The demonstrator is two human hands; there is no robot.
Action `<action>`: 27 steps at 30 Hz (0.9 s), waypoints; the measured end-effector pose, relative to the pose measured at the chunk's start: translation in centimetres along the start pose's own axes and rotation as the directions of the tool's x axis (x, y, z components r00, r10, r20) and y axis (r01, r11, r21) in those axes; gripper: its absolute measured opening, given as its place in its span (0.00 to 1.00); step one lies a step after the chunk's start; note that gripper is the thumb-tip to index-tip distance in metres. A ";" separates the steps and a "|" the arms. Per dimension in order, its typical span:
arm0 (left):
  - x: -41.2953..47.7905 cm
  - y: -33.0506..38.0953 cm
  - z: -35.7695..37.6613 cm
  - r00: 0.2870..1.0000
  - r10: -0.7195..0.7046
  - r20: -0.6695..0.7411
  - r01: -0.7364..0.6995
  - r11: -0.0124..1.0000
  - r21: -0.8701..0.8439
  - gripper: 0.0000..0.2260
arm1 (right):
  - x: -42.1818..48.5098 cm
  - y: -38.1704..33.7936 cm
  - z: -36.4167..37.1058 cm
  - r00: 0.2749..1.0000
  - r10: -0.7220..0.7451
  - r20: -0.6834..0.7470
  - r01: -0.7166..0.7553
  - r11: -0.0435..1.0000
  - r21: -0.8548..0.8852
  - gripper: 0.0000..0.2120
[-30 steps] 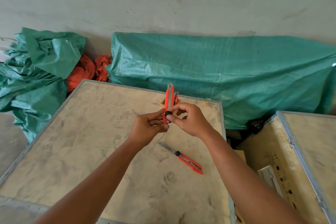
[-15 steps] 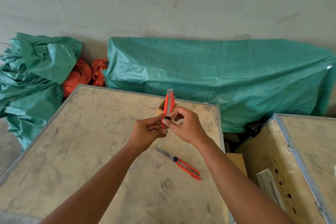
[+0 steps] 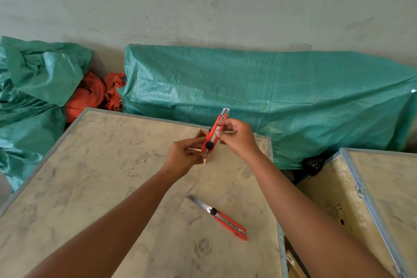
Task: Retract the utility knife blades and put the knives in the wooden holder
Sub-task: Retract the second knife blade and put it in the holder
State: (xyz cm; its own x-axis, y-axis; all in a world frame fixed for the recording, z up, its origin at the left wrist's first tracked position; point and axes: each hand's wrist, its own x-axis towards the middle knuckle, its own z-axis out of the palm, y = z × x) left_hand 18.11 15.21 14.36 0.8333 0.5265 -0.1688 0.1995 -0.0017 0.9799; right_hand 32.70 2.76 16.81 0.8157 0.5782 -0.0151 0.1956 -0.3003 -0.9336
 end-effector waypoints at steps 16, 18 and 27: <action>9.9 -5.8 0.7 0.974 -0.174 -0.147 0.223 0.864 0.452 0.34 | 7.6 6.9 6.7 0.996 -0.036 -0.078 0.008 0.940 -0.342 0.10; 10.3 -6.4 0.8 0.976 -0.165 -0.141 0.212 0.855 0.473 0.28 | 7.7 7.8 7.4 0.998 -0.010 -0.057 -0.011 0.931 -0.366 0.11; 10.3 -7.1 0.7 0.989 -0.049 -0.140 0.115 0.845 0.522 0.20 | 7.8 9.0 8.2 0.997 -0.063 -0.041 0.042 0.920 -0.391 0.11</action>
State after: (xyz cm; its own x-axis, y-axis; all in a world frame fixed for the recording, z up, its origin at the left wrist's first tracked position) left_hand 25.61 20.01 5.63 0.7424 0.6394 -0.2000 0.5338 -0.3840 0.7534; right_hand 36.37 10.84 5.33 0.8237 0.5641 0.0582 0.4264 -0.5484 -0.7193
